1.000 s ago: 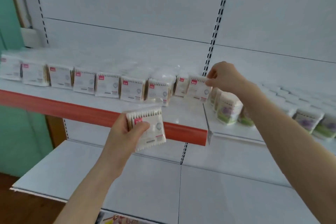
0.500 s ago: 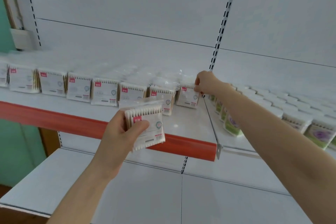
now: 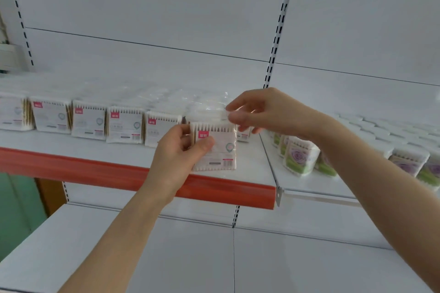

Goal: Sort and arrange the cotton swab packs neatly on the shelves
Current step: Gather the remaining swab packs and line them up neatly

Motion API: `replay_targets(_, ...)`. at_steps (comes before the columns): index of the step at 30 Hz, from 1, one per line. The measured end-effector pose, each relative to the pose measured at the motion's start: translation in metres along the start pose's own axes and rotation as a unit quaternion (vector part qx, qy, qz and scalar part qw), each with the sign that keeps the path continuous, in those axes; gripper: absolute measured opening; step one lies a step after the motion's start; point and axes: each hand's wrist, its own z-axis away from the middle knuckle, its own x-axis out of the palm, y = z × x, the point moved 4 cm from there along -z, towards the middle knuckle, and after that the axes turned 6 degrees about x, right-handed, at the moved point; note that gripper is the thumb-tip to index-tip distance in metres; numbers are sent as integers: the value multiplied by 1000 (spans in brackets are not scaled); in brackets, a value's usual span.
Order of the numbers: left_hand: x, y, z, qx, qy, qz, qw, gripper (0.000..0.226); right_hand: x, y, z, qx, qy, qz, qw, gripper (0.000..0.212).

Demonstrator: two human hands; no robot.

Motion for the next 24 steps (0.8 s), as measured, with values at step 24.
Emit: replay_targets(24,2,-41,4,257,-66,-521,811,42,7,76,-91,157,83,251,952,19)
